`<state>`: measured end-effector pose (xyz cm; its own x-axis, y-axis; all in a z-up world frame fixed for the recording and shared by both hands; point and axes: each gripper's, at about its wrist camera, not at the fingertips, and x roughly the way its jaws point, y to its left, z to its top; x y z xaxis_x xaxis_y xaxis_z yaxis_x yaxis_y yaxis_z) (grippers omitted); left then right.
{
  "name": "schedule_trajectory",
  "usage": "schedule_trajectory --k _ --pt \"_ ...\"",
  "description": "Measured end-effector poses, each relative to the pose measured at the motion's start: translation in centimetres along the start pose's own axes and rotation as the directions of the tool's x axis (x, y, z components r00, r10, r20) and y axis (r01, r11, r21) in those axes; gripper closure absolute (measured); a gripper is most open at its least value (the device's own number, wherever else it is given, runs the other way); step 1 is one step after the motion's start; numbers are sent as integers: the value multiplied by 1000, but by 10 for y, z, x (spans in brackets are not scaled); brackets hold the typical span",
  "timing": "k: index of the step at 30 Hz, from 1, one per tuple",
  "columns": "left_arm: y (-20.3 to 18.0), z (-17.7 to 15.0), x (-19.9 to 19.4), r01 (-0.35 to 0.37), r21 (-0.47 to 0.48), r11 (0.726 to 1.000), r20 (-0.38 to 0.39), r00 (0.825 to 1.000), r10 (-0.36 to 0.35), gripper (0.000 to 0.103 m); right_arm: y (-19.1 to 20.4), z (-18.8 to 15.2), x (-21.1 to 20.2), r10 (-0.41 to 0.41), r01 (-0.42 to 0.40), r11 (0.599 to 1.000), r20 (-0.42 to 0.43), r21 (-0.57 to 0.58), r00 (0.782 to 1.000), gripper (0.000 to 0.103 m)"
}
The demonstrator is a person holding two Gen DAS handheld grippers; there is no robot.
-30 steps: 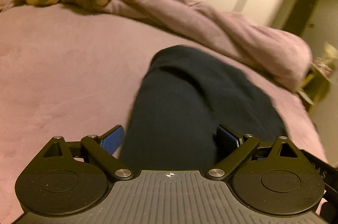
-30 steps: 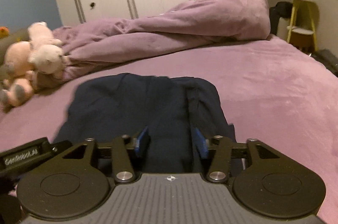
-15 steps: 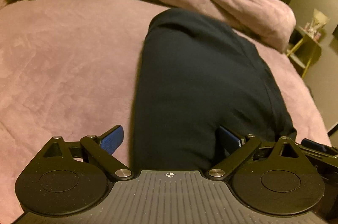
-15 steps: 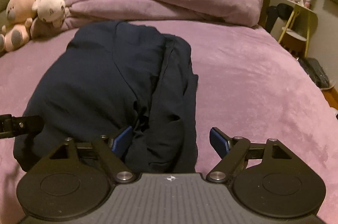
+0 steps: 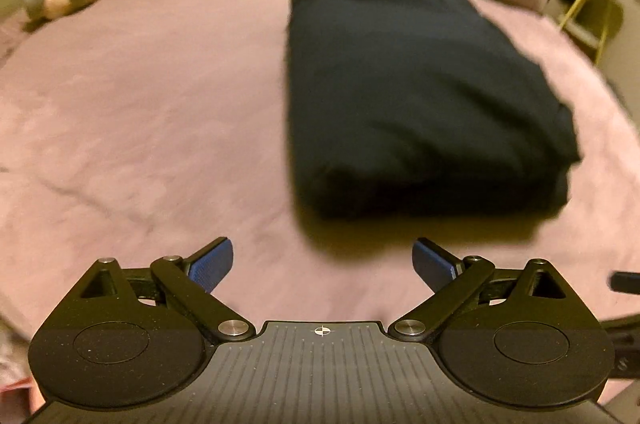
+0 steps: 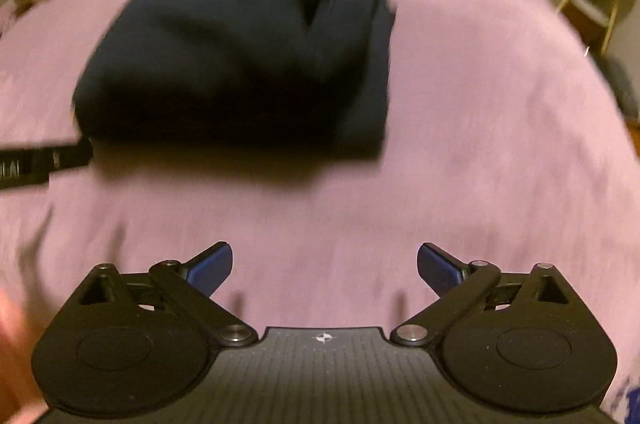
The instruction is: Fold large clothes
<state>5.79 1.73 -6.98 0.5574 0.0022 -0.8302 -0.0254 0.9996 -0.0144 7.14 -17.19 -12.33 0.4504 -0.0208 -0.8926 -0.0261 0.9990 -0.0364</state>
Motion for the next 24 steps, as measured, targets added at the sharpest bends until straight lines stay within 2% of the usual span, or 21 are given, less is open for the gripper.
schedule_trajectory --k 3,5,9,14,21,24 --pt "0 -5 -7 -60 25 998 -19 998 61 3 7 -9 -5 7 -7 1000 -42 -10 999 4" --pt "3 -1 -12 -50 12 999 -13 999 50 3 11 -5 -12 -7 7 1000 -34 -16 999 4" --pt "9 10 -25 -47 -10 999 0 999 47 3 16 11 -37 -24 24 1000 45 9 999 4" --pt "13 18 -38 -72 1 997 36 997 72 3 12 32 -61 -5 0 998 101 56 995 4" --pt "10 24 -48 -59 43 997 58 997 57 3 18 48 -71 -31 28 999 101 34 994 4" --pt "7 29 -48 -48 69 996 33 998 46 3 20 48 -74 -28 25 999 107 32 994 4"
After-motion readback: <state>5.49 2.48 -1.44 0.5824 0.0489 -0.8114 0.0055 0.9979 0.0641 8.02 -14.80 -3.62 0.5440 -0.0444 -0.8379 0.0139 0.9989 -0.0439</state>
